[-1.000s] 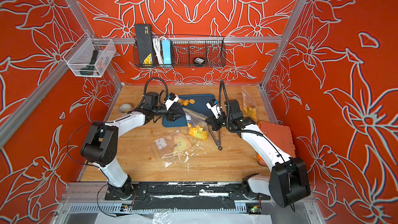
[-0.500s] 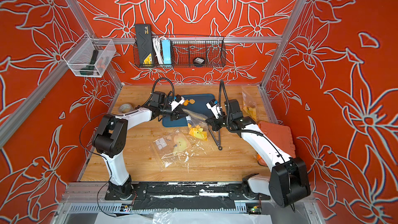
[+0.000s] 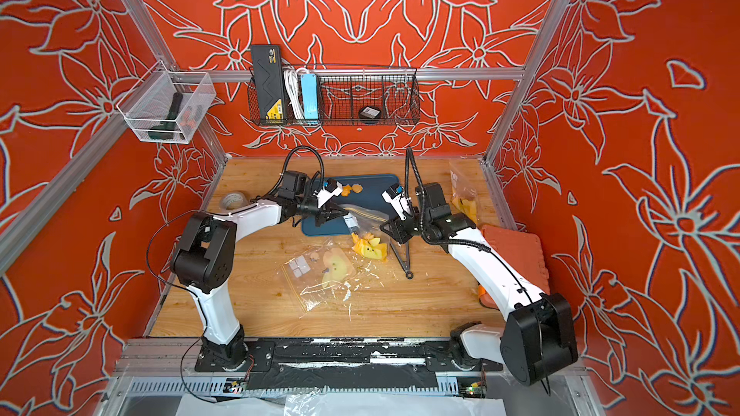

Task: Put the cookies into a resealable bag to prevent moisture
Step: Close the ziploc bag at the center of the board.

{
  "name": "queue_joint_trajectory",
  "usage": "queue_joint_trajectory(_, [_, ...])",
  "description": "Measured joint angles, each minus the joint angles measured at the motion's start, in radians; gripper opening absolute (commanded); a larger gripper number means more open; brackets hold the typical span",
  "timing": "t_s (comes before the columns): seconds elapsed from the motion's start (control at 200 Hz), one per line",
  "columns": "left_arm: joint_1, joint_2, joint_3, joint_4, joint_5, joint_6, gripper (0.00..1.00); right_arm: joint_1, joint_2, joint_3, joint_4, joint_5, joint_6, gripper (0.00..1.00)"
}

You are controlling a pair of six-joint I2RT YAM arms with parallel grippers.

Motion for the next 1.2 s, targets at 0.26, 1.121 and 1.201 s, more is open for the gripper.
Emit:
queue_joint_trajectory(0.26, [0.000, 0.000, 0.002, -0.013, 0.013, 0.004, 0.00, 0.018, 0.044, 0.034, -0.015, 0.026, -0.017, 0.31])
queue_joint_trajectory(1.121, [0.000, 0.000, 0.023, -0.034, 0.033, 0.015, 0.00, 0.042, 0.171, 0.123, -0.016, 0.082, -0.041, 0.35])
queue_joint_trajectory(1.201, [0.000, 0.000, 0.023, -0.035, 0.036, 0.015, 0.00, 0.043, 0.172, 0.123, -0.005, 0.084, -0.043, 0.09])
